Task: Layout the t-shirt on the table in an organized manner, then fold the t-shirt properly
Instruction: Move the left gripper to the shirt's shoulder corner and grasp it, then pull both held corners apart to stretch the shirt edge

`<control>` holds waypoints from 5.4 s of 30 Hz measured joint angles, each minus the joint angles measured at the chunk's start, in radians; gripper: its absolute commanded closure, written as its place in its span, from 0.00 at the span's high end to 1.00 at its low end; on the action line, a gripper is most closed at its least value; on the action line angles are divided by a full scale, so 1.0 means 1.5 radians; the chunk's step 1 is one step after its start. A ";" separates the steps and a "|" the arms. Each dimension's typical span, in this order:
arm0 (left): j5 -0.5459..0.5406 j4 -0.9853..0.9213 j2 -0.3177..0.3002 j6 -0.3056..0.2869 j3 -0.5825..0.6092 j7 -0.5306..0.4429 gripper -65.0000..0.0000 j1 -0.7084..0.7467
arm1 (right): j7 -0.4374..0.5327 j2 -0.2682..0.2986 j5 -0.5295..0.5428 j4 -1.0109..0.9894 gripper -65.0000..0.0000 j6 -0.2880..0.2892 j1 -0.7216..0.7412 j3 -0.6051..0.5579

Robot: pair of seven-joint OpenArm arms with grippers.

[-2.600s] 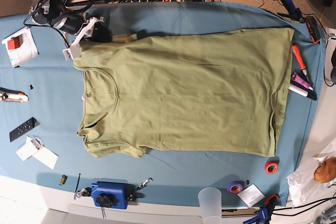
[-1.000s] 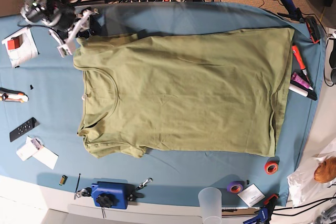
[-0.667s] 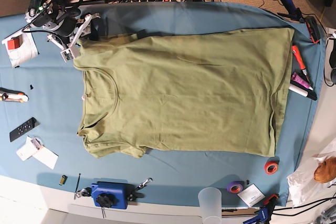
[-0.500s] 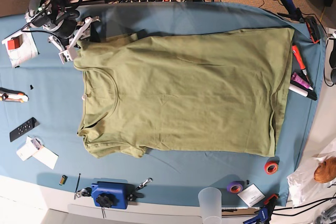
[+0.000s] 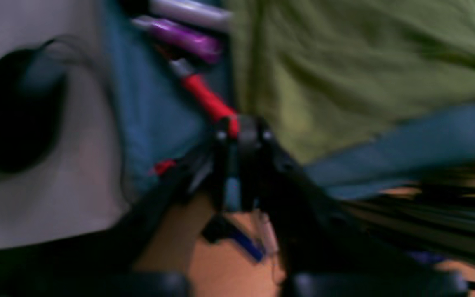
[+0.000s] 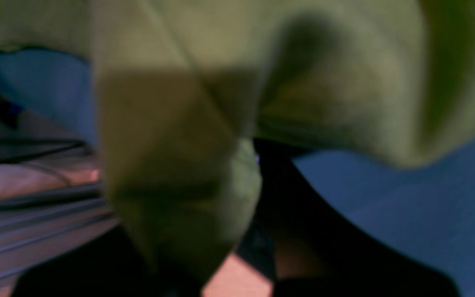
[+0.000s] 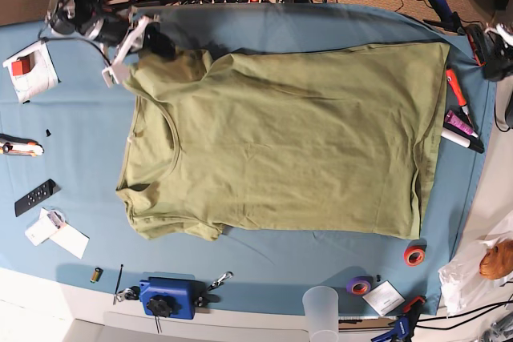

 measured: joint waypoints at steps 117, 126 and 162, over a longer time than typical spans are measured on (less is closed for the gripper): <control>0.915 0.070 -0.164 0.377 0.739 -0.369 0.40 0.031 | -0.039 0.001 0.026 0.011 0.00 0.000 -0.014 0.004; 0.887 0.069 -0.164 0.393 0.739 -0.305 0.03 0.027 | -0.065 0.000 0.085 0.006 0.00 -0.003 -0.015 0.003; 0.940 0.175 -0.153 0.496 0.741 -0.210 0.00 0.088 | -0.087 -0.003 0.155 0.043 0.00 -0.005 -0.022 0.202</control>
